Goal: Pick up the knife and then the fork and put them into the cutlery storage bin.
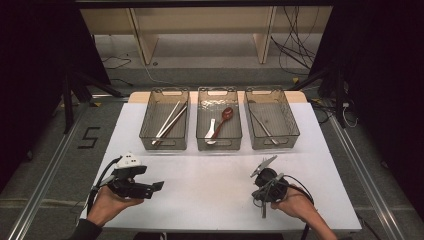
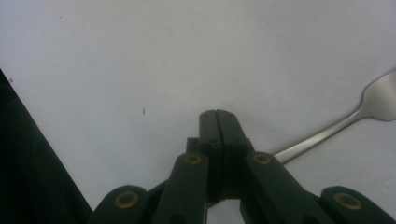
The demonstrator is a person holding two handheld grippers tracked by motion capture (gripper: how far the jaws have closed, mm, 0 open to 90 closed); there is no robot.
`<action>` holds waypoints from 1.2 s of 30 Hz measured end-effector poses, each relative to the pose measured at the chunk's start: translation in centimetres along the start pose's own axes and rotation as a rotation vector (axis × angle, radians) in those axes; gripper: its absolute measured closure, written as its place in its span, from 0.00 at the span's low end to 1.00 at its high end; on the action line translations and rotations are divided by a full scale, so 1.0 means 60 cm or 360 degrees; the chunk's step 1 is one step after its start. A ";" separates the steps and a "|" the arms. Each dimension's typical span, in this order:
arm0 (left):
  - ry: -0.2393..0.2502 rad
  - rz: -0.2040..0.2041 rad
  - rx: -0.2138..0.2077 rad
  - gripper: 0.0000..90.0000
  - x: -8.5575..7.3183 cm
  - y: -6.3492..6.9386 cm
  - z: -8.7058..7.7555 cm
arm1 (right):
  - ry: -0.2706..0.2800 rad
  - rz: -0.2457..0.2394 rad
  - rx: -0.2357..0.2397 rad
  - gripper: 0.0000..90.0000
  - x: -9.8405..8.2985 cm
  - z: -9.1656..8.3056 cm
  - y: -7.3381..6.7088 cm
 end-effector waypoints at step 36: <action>-0.0013 0.0002 -0.0005 0.18 -0.002 0.001 0.001 | -0.0217 0.0001 -0.0130 1.00 -0.058 -0.015 0.024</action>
Point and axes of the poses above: each handheld gripper's, and its own axes: z roughly forward along the jaws, x roughly out of its top, y roughly to its right, the point moved 10 cm from there along z, roughly forward along the jaws, and after that the axes turned 1 degree about z, right-handed, at the moved point
